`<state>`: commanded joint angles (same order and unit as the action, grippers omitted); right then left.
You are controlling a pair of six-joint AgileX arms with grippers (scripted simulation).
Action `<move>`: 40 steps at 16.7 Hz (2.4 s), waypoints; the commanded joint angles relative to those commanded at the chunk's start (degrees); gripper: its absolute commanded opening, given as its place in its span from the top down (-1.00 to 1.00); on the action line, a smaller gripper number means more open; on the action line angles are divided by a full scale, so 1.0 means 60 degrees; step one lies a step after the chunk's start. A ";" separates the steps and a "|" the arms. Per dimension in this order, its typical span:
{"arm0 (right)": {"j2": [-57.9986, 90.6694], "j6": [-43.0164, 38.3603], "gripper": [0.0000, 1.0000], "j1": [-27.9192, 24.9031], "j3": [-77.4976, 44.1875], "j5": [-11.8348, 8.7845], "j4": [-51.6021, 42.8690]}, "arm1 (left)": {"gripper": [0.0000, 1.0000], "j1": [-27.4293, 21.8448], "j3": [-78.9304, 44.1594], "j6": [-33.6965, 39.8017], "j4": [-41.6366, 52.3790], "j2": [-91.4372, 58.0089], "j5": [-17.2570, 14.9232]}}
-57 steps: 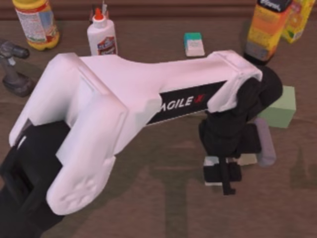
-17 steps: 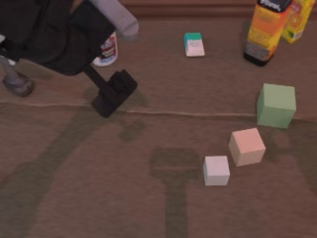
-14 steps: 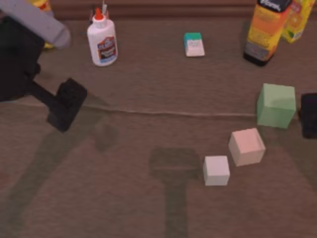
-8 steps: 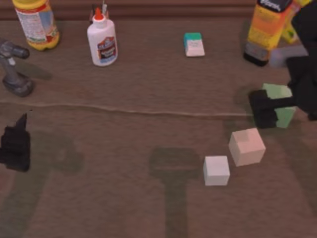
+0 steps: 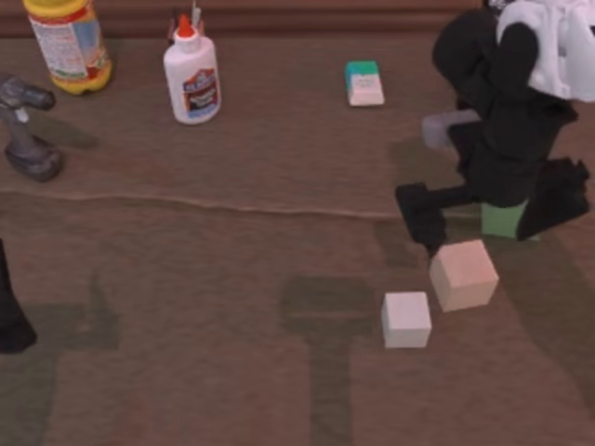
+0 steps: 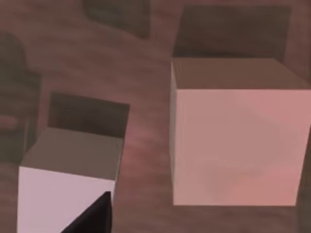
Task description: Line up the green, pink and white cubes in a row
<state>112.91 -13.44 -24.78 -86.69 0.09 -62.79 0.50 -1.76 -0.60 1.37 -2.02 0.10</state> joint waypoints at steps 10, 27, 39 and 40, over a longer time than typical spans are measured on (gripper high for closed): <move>0.0439 -0.0026 -1.00 -0.0045 -0.0021 0.0000 0.0228 | -1.00 0.0108 0.0293 0.0101 -0.0229 0.0337 -0.0017; 0.1474 -0.0070 -0.25 -0.0079 0.1574 0.0008 0.2885 | -1.00 0.0108 0.0293 0.0101 -0.0229 0.0337 -0.0017; 0.1474 -0.0070 1.00 -0.0079 0.1574 0.0008 0.2885 | -1.00 0.0108 0.0293 0.0101 -0.0229 0.0337 -0.0017; 0.1474 -0.0070 1.00 -0.0079 0.1574 0.0008 0.2885 | -1.00 0.0108 0.0293 0.0101 -0.0229 0.0337 -0.0017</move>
<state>121.76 -13.86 -25.25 -77.24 0.14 -45.48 1.15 0.00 0.00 0.00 0.00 0.00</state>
